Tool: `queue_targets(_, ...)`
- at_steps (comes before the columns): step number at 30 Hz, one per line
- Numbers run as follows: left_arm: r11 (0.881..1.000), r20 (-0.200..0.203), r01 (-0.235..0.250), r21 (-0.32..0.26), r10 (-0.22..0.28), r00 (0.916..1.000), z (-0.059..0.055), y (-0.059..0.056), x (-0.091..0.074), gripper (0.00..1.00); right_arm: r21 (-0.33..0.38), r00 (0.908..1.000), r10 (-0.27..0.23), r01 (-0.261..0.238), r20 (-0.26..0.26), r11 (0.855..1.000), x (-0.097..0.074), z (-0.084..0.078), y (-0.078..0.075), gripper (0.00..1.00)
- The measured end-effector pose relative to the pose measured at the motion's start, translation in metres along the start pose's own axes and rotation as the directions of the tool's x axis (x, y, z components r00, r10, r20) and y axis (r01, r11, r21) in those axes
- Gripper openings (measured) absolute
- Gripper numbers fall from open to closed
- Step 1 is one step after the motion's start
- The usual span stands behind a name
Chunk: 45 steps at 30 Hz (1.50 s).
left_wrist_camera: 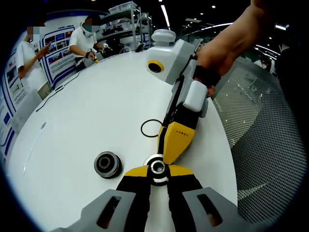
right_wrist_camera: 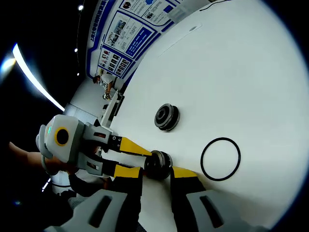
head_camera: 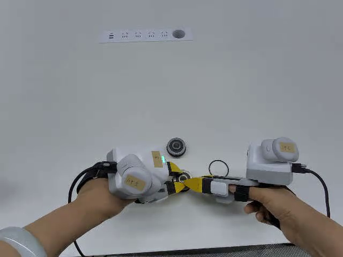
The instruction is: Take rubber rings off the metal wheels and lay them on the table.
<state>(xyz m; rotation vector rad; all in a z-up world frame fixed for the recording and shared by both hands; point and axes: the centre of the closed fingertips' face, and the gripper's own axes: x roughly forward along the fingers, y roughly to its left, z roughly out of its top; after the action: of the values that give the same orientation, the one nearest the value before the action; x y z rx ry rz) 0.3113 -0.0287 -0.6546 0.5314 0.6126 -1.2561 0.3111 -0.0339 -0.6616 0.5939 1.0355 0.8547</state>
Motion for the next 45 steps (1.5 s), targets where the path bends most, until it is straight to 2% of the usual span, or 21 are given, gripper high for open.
queue_targets(7,1.0,0.0,-0.001,0.0,0.001,1.0,0.0,0.0,0.0,0.12,0.014,0.9998,0.021,-0.021,0.006,1.0,-0.002,0.002,0.005,0.23)
queue_targets(18,1.0,0.0,-0.002,-0.002,0.002,1.0,0.0,0.0,-0.001,0.12,-0.001,0.9999,0.006,-0.006,0.012,1.0,-0.005,0.002,0.002,0.19)
queue_targets(26,1.0,-0.001,-0.004,-0.005,0.004,1.0,0.0,0.0,-0.001,0.12,-0.015,0.9996,-0.026,0.026,0.015,1.0,-0.005,0.002,-0.006,0.09)
queue_targets(28,1.0,-0.002,-0.004,-0.005,0.004,1.0,0.0,0.0,-0.001,0.12,-0.013,0.9996,-0.018,0.018,0.021,1.0,-0.007,0.003,-0.005,0.03)
queue_targets(31,1.0,-0.001,-0.004,-0.006,0.004,1.0,0.0,0.0,-0.001,0.12,-0.033,0.9997,-0.019,0.019,0.018,0.999,-0.006,0.003,-0.005,0.03)
queue_targets(45,1.0,0.0,-0.002,-0.008,0.002,1.0,0.0,0.0,-0.001,0.12,-0.03,0.9996,-0.02,0.021,0.02,0.999,-0.006,0.004,-0.004,0.02)
